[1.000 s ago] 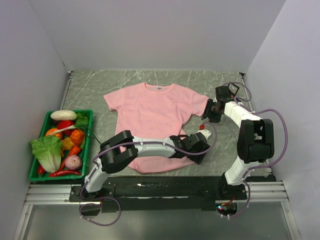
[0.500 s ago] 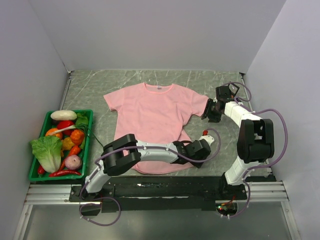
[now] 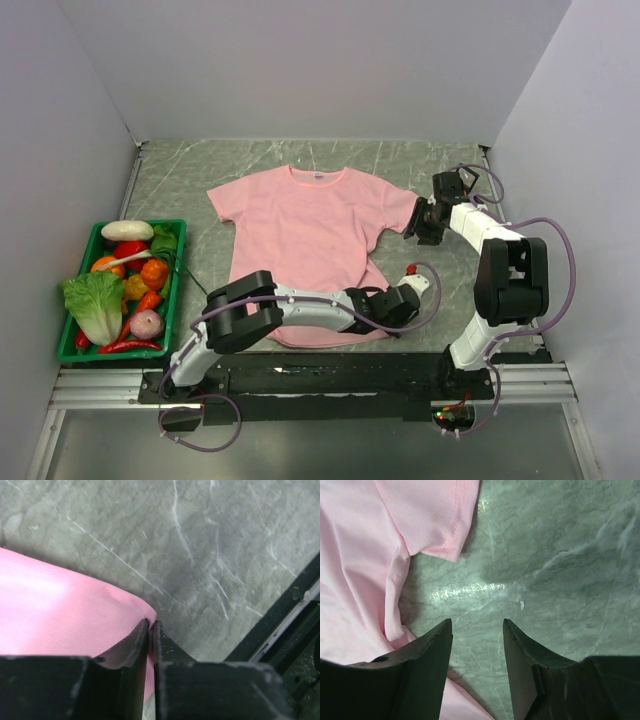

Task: Pin the brooch onto the clothing
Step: Flatten out the crumpled clothing at the center of the board.

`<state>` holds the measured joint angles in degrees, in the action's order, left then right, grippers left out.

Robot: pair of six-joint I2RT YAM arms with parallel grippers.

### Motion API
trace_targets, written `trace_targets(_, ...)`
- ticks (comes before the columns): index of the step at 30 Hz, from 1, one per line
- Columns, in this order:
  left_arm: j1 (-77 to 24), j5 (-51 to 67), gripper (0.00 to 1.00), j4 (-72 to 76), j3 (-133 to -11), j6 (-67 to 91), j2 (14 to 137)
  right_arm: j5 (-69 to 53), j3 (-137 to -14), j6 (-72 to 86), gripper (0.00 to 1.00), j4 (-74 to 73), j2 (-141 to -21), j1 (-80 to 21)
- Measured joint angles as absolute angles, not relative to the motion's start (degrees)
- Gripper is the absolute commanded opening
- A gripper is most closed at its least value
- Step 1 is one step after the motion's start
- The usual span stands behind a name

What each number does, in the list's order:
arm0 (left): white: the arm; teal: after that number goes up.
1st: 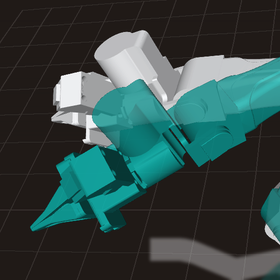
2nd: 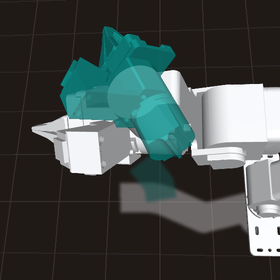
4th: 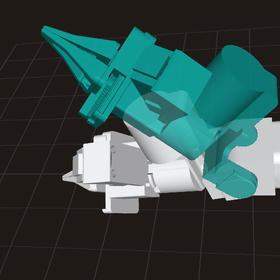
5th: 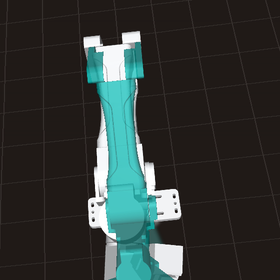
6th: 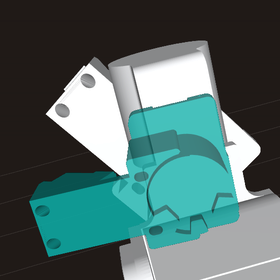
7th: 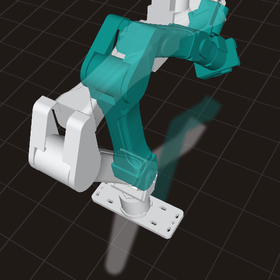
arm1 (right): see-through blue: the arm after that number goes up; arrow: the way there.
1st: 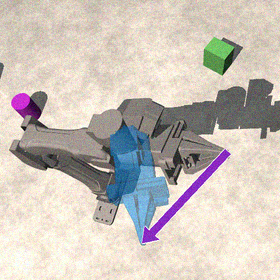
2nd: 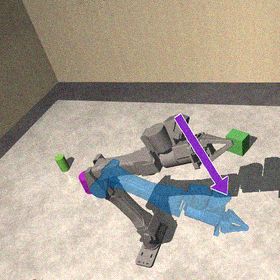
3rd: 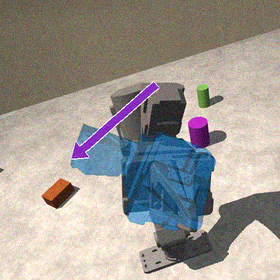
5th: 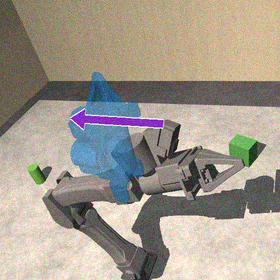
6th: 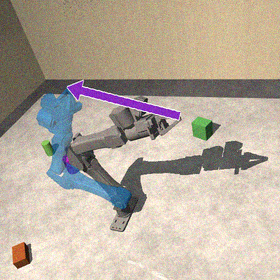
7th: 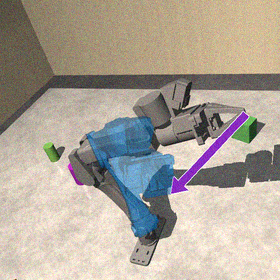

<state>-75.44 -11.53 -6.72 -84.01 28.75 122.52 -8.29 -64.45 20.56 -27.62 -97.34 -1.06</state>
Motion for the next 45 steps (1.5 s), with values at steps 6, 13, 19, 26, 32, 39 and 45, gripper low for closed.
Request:
trace_targets(6,-76.3,-9.6,0.06,-4.7,-80.7,28.8,120.5,-8.3,-64.4,20.5,0.52,-27.7,-97.4,-0.7)
trace_targets(13,-78.1,-5.7,0.07,-4.1,-76.4,28.8,117.5,-8.3,-64.7,20.5,0.53,-27.7,-98.5,-0.7)
trace_targets(19,-78.4,-4.0,0.35,-4.6,-76.1,28.7,116.9,-8.7,-65.5,20.6,0.56,-27.7,-100.6,-0.7)
trace_targets(26,-77.9,-3.9,0.92,-7.9,-80.9,27.5,115.5,-9.7,-65.8,20.9,0.64,-27.8,-100.6,-0.7)
trace_targets(32,-73.1,-4.1,0.99,-8.4,-77.8,28.1,104.9,-9.5,-69.4,20.9,0.64,-28.6,-100.8,-0.7)
trace_targets(39,-60.3,-6.4,0.98,-9.7,-65.4,30.1,90.7,-9.5,-72.5,21.1,0.62,-28.3,-104.0,-0.7)
trace_targets(45,-51.5,-9.0,0.92,-14.8,-55.2,32.8,83.5,-9.8,-73.6,21.6,0.62,-28.5,-108.3,-0.7)
